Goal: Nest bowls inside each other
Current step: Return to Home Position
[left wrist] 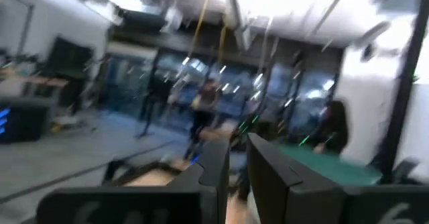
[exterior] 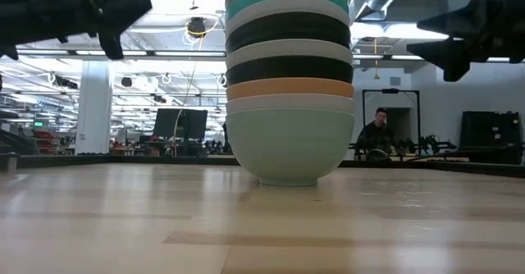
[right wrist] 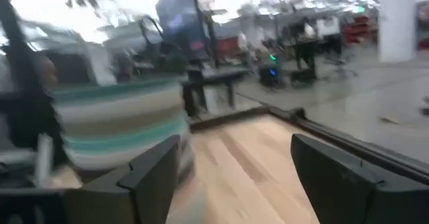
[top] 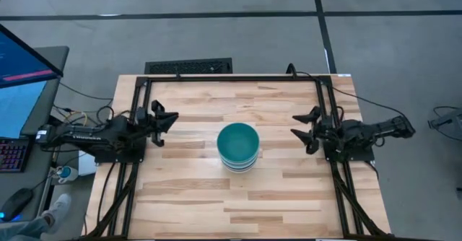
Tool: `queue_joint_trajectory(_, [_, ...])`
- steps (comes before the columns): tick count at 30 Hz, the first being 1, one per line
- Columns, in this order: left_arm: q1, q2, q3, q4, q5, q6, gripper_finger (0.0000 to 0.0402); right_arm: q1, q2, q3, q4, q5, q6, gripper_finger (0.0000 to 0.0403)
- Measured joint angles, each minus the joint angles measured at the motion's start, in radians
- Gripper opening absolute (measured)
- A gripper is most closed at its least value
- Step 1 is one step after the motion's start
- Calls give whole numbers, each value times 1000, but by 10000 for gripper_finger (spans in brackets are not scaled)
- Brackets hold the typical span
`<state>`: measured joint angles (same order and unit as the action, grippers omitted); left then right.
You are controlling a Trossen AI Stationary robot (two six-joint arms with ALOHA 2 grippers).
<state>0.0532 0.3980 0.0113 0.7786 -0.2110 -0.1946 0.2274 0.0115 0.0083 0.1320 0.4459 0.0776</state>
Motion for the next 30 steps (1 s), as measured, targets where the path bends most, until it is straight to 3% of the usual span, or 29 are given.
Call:
queue_joint_trajectory(5, [28, 1, 0, -254, -87, 37, 43, -57, 31, 2, -68, 9, -120, 306])
queue_joint_trajectory(12, [32, 9, 1, -714, -96, 63, 43, -79, 63, 2, -73, 1, -130, 306])
queue_joint_trajectory(17, [32, 57, 7, -714, -43, 61, 43, -79, 62, 2, -73, 1, -130, 306])
queue_joint_trajectory(30, [32, 60, 13, -754, -34, 60, 43, -79, 62, 2, -73, 1, -130, 306])
